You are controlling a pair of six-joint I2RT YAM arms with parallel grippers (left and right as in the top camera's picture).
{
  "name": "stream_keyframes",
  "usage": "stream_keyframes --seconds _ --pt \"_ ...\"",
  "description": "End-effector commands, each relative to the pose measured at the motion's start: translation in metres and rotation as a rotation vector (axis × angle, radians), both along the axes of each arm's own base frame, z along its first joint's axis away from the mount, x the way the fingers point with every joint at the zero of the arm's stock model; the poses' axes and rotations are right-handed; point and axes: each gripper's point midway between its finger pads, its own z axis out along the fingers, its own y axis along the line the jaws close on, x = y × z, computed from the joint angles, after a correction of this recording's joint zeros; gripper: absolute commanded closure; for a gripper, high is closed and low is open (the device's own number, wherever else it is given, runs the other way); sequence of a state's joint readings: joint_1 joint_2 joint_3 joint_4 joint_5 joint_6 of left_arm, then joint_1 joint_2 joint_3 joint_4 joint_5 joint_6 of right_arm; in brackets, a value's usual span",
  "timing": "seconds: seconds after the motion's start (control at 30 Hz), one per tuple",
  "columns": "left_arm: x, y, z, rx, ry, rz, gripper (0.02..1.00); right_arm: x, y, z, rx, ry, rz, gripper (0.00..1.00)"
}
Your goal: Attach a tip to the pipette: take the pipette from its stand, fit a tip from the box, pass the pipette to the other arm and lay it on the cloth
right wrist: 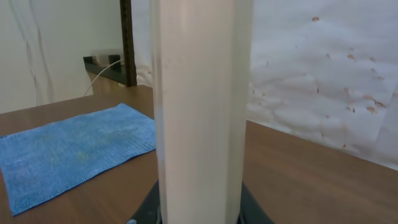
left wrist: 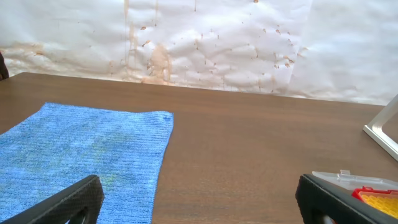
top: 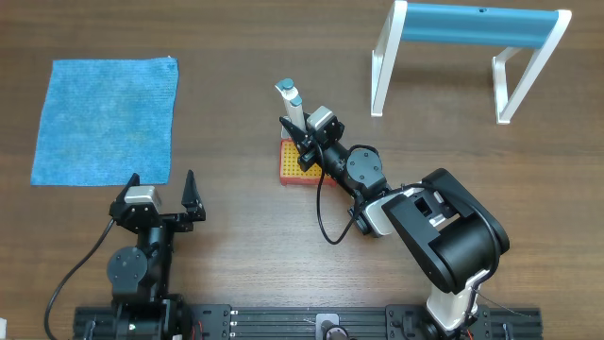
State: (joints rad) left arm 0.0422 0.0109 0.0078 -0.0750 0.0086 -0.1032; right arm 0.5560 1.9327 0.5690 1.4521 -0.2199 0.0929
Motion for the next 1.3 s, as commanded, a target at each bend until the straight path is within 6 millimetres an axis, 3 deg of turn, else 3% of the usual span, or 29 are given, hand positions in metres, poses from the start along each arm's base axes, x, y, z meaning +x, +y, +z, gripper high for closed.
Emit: stream_keyframes --seconds 0.03,0.27,0.43,1.3 --pt "0.0 -0.002 -0.001 -0.006 0.002 -0.009 0.02 0.003 -0.002 0.028 0.043 -0.057 -0.004 0.919" --pt "0.0 -0.002 -0.001 -0.006 0.002 -0.009 0.023 -0.005 0.002 0.028 0.037 -0.055 0.036 0.921" --pt "0.0 -0.002 -0.001 -0.006 0.002 -0.009 0.023 -0.004 0.004 0.012 0.004 0.001 0.038 0.921" --pt "0.0 -0.002 -0.001 -0.006 0.002 -0.009 0.023 -0.003 0.01 0.015 0.009 -0.012 0.063 0.919"
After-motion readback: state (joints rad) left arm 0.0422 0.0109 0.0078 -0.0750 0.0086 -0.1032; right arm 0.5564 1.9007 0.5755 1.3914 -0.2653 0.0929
